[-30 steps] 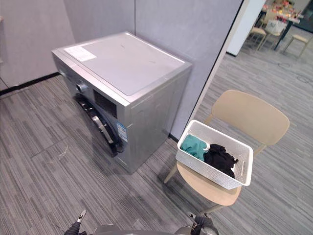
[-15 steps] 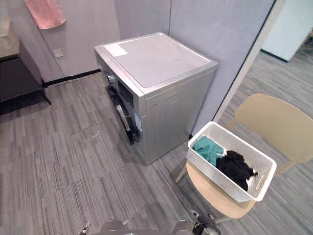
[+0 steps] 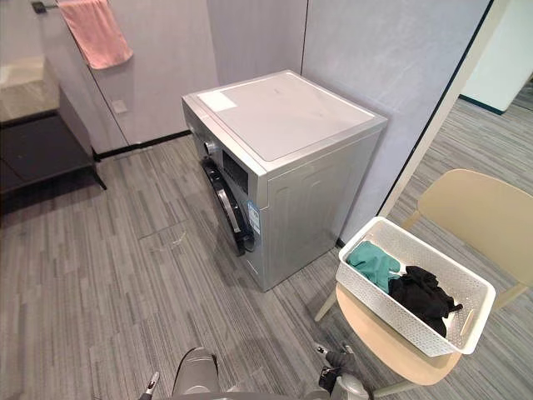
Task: Pick up the laundry basket with both hands and put the clothes into the washing machine.
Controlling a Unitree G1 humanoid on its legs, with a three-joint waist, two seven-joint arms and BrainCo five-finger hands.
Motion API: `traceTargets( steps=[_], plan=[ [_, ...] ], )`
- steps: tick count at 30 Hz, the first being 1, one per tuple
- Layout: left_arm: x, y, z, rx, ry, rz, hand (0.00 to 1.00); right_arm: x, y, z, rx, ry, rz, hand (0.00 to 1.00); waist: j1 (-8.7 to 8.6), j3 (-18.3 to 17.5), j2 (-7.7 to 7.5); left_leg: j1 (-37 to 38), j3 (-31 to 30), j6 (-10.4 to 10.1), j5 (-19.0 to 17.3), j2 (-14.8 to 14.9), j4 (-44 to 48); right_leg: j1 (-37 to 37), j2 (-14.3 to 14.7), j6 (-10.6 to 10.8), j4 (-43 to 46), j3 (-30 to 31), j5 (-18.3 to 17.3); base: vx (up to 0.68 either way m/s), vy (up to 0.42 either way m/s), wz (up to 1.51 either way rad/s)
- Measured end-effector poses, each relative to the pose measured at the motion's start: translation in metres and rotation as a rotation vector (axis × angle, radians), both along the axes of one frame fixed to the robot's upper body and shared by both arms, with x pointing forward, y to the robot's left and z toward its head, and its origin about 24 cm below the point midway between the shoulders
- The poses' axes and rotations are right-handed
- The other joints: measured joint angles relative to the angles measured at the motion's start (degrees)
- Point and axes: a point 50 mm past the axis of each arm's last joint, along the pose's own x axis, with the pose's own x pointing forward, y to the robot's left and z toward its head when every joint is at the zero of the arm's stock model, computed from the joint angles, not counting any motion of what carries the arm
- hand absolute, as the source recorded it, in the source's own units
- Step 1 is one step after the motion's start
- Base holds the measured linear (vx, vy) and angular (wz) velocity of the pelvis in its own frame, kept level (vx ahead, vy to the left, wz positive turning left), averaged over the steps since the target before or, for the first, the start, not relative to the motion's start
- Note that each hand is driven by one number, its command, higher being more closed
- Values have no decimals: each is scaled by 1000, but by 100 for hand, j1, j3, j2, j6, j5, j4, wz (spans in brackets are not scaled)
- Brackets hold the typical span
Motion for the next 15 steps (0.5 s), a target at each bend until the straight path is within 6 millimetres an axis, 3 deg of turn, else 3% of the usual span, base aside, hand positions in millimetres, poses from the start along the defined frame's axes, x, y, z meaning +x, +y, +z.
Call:
traceTargets(
  steps=[1,2,3,4,5,6,7,9,11,12,15],
  plan=[
    [-7,1,-2,1,32,8,0,-8,-5,-2,-14,28,-12,0,-2,-109,22,65,80,-538,-76,-71,-99,3,-89,149,2,131,-89,254,441,0],
    [-9,4,-2,7,44,9,0,-13,-4,-5,-11,49,-21,0,3,-135,-123,38,250,-533,-236,-244,1,-4,-222,184,-36,259,-109,291,356,7],
    [-10,12,-1,31,53,9,0,-23,-3,-10,1,91,-36,0,-17,-313,-423,-42,435,-360,-437,-550,123,50,-478,156,-257,496,-17,261,218,9],
    [-10,15,-1,40,55,7,0,-26,-2,-11,5,103,-41,0,-22,-370,-505,-103,493,-306,-557,-691,244,88,-586,142,-329,603,230,320,295,16],
    [-7,13,-2,33,64,2,0,-28,-3,-13,9,114,-55,0,-10,-392,-433,-185,493,-165,-778,-854,486,105,-750,397,-336,628,657,284,380,13],
    [-3,9,-4,19,69,-18,0,-31,-5,-14,16,129,-73,0,-18,-436,-362,-105,535,-57,-878,-962,536,77,-821,299,-208,645,1061,260,404,9],
    [-3,7,-4,16,71,-24,0,-30,-5,-14,18,126,-77,0,-19,-433,-307,-37,577,-9,-920,-1029,509,17,-869,209,-82,677,1209,242,421,-10],
    [1,2,-5,12,71,-89,0,-20,-11,-10,6,92,-87,0,-33,-352,-120,466,789,216,-970,-1287,126,-602,-1073,-359,1126,1044,2106,217,367,-14],
    [7,1,-4,17,55,-121,0,-14,-17,-7,-15,66,-81,0,-64,-292,28,791,897,389,-966,-1360,-76,-1069,-1046,-540,2072,1302,2476,183,282,-2],
    [12,1,-3,24,40,-146,0,-8,-11,-5,-8,45,-62,0,-68,-268,-8,1013,911,412,-978,-1402,-238,-1392,-867,-555,2766,1380,2247,174,218,-6],
    [20,5,-1,39,26,-182,0,7,1,1,-1,-1,10,0,-179,-265,-67,1361,924,453,-959,-1406,-573,-1827,-278,-236,3442,1128,1320,173,50,-5]
  ],
)
